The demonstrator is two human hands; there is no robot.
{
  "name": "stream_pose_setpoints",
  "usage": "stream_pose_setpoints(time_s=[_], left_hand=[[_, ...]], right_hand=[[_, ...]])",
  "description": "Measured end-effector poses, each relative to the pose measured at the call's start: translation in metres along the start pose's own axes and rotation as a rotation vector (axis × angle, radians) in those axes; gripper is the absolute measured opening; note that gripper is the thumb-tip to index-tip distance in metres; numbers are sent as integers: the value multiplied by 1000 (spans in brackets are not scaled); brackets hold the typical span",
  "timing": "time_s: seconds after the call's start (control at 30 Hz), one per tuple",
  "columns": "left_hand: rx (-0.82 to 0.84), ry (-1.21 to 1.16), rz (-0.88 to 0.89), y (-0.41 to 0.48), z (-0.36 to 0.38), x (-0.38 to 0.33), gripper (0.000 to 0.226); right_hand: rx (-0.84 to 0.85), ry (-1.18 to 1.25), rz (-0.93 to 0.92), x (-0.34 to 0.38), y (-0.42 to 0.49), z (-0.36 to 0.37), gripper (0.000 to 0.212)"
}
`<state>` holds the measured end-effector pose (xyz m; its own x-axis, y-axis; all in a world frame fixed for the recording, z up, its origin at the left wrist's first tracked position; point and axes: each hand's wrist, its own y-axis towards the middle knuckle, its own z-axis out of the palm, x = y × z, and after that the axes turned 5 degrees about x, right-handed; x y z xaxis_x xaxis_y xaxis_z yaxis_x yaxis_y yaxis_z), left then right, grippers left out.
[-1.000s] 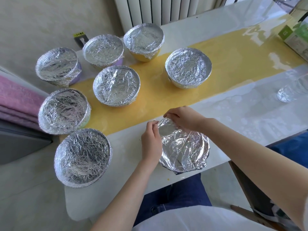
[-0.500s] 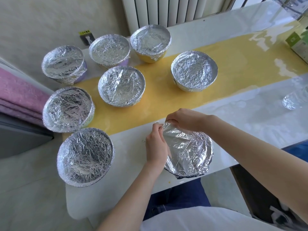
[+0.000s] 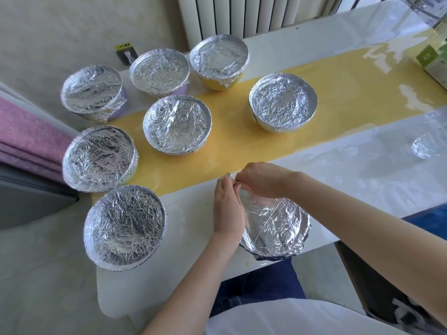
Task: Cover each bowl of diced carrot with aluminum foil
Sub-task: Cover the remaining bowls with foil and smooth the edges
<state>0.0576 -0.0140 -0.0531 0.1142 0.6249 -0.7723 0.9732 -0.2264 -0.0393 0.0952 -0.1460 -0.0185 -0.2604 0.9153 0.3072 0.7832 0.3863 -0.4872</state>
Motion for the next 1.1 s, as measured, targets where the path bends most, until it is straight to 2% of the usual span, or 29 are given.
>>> stream_pose_setpoints(time_s=[0.13, 0.27, 0.37, 0.5, 0.63, 0.77, 0.87, 1.1], left_hand=[[-50, 157, -2, 0, 2, 6, 10], [-51, 157, 10, -1, 3, 6, 8], [-58, 172, 57, -1, 2, 3, 15], [-58, 148, 38, -4, 1, 4, 9], [-48, 146, 26, -16, 0, 3, 14], [-28, 58, -19, -26, -2, 5, 14], [45, -28, -86, -29, -5, 7, 8], [49, -27, -71, -28, -8, 8, 17]], right_hand=[[-19, -30, 16, 5, 1, 4, 16], [-31, -22, 7, 1, -3, 6, 13], [-13, 72, 14, -2, -6, 6, 21], [3, 221, 50, -9, -10, 5, 25], [-48, 167, 0, -2, -16, 9, 18], [-92, 68, -42, 8, -17, 18, 27], [-80, 39, -19, 8, -16, 21, 29], [18, 290, 114, -5, -21, 15, 27]])
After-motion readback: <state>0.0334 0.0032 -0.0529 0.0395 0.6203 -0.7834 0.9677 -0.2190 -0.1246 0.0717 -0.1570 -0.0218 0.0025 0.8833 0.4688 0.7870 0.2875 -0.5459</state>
